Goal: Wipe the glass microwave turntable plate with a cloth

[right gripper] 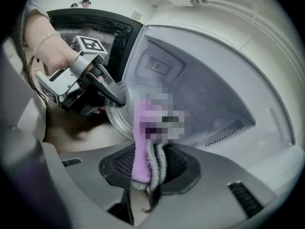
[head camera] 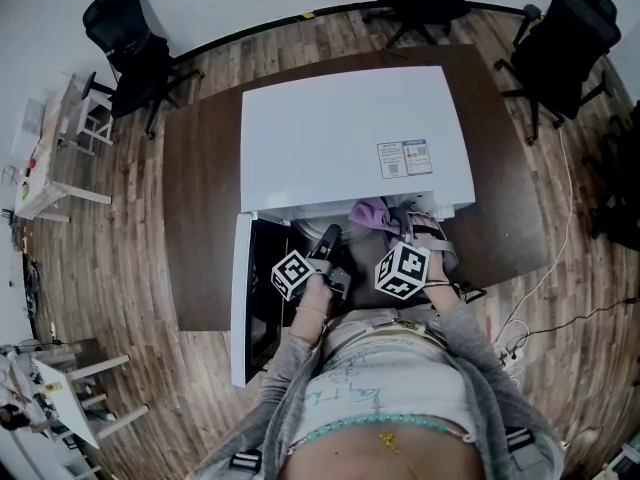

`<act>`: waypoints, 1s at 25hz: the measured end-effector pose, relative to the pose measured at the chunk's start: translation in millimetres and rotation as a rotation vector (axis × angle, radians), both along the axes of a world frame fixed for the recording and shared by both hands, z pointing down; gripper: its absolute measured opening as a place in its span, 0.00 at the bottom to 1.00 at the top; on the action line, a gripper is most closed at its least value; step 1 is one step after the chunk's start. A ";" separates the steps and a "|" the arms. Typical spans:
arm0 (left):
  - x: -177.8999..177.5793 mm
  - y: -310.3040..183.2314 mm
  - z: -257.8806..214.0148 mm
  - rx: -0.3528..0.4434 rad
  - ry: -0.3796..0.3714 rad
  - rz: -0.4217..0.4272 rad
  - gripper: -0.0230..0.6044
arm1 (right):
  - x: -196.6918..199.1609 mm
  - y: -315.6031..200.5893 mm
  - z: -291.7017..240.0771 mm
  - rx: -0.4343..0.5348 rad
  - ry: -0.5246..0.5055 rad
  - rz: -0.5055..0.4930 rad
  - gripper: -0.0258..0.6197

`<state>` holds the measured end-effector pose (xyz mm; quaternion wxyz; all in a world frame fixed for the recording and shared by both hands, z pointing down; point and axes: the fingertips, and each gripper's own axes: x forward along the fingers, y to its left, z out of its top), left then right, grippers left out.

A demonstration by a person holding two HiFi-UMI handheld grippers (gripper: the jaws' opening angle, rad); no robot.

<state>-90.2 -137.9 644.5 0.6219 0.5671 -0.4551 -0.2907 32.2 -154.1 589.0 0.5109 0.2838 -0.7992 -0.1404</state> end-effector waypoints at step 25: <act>13.4 -57.1 -18.4 0.007 -0.125 0.089 0.14 | 0.6 -2.2 0.1 -0.003 -0.013 0.020 0.23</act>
